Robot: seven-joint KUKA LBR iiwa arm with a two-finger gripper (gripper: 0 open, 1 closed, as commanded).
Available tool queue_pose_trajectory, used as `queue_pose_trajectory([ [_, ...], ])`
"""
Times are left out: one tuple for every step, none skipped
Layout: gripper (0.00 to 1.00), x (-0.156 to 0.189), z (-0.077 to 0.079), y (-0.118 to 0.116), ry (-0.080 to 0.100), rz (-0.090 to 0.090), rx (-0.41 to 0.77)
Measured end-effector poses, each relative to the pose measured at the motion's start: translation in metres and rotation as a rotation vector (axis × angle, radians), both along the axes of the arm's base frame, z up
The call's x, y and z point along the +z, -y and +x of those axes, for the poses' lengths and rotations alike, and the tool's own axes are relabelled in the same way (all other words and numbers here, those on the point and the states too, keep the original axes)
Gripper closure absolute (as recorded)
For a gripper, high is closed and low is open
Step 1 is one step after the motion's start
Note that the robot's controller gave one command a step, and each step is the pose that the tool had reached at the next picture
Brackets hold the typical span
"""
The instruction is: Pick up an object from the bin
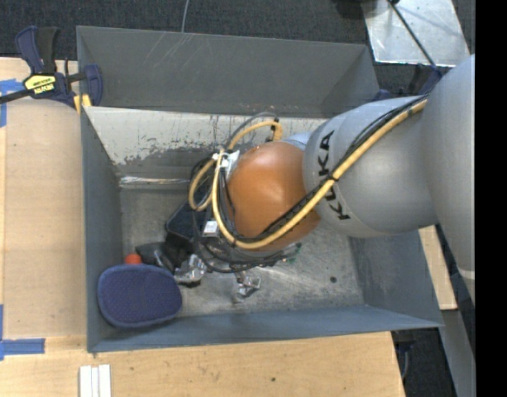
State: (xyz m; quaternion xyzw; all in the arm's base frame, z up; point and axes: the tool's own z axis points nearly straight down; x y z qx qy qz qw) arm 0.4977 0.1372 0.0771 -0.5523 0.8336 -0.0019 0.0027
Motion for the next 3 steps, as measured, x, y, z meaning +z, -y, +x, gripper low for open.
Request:
queue_pose_trajectory([
  [0.00,0.001,0.001,0.000,-0.001,0.003,-0.004],
  [1.00,0.004,0.005,-0.004,0.012,0.014,-0.004],
  [1.00,0.075,0.007,-0.004,0.003,0.004,-0.007],
])
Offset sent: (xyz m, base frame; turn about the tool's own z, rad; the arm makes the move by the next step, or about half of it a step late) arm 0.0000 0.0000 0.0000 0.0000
